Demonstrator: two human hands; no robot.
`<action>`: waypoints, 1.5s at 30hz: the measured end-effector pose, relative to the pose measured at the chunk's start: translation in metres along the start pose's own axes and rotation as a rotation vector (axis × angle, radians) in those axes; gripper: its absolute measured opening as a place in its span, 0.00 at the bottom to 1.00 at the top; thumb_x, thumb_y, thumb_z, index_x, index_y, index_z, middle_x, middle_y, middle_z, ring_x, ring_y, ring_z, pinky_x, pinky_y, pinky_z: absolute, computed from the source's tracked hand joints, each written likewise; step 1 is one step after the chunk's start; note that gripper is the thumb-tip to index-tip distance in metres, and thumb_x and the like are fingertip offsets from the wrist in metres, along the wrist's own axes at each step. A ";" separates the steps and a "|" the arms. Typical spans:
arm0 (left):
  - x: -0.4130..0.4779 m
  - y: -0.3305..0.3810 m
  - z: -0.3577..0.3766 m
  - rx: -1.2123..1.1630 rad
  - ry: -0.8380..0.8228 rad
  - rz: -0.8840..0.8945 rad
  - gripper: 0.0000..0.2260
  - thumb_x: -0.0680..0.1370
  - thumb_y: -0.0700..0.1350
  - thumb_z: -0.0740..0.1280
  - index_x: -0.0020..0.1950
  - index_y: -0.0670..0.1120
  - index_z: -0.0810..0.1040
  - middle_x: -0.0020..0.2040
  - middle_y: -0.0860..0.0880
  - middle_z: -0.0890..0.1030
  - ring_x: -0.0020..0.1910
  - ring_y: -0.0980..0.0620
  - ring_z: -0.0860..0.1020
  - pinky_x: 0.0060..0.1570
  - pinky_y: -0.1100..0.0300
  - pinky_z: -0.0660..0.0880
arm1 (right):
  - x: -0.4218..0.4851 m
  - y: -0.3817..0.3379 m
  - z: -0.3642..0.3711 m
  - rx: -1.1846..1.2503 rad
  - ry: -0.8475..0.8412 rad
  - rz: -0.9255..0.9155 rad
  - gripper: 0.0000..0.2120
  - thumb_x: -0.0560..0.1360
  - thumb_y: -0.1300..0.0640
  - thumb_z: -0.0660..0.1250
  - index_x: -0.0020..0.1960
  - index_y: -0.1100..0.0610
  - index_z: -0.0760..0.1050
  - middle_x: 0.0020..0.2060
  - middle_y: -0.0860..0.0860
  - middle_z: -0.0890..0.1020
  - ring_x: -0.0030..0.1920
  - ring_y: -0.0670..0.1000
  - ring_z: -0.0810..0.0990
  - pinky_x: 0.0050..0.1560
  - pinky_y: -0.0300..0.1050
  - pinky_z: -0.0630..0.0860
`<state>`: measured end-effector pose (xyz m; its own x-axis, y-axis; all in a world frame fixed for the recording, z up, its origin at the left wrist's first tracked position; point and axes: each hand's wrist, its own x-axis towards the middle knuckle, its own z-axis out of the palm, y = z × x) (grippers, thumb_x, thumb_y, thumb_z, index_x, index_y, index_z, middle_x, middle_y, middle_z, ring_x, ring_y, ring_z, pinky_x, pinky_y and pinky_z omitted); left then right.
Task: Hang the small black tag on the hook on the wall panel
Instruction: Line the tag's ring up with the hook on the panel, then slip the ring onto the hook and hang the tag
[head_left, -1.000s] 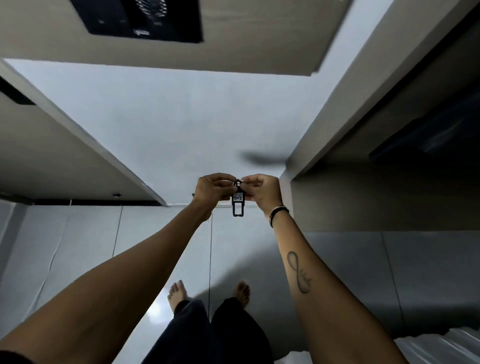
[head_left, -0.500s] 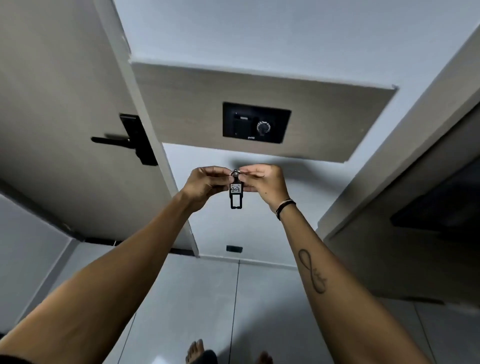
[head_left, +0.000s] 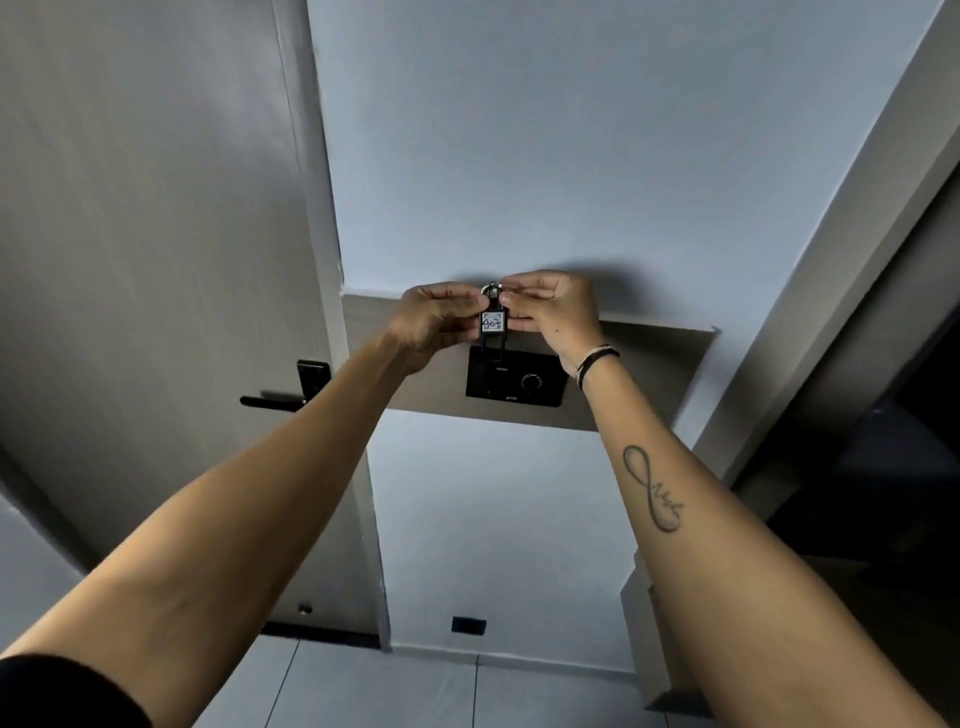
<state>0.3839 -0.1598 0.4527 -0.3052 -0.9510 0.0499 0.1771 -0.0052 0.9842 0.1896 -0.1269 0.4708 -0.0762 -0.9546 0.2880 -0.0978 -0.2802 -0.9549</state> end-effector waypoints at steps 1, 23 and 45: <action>0.003 0.013 0.003 0.010 -0.007 0.016 0.07 0.77 0.37 0.75 0.45 0.48 0.87 0.39 0.52 0.89 0.40 0.52 0.87 0.44 0.60 0.85 | 0.005 -0.010 -0.003 -0.004 0.010 -0.017 0.11 0.76 0.68 0.74 0.58 0.68 0.82 0.44 0.54 0.87 0.38 0.44 0.87 0.41 0.41 0.87; 0.026 0.087 0.029 0.133 -0.030 0.143 0.07 0.76 0.33 0.75 0.44 0.45 0.86 0.38 0.48 0.88 0.37 0.51 0.86 0.43 0.58 0.85 | 0.030 -0.066 -0.019 -0.030 0.076 -0.131 0.14 0.76 0.71 0.73 0.60 0.72 0.79 0.50 0.64 0.84 0.38 0.48 0.86 0.41 0.42 0.87; 0.022 -0.011 0.014 0.526 0.201 0.303 0.08 0.71 0.31 0.78 0.49 0.39 0.89 0.45 0.39 0.89 0.42 0.49 0.83 0.52 0.54 0.81 | 0.016 0.029 0.000 -0.250 0.096 -0.035 0.11 0.71 0.73 0.76 0.52 0.65 0.85 0.36 0.50 0.85 0.35 0.45 0.84 0.40 0.41 0.87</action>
<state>0.3621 -0.1763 0.4456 -0.1230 -0.9261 0.3568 -0.2709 0.3772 0.8856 0.1857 -0.1502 0.4473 -0.1613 -0.9274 0.3375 -0.3432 -0.2680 -0.9002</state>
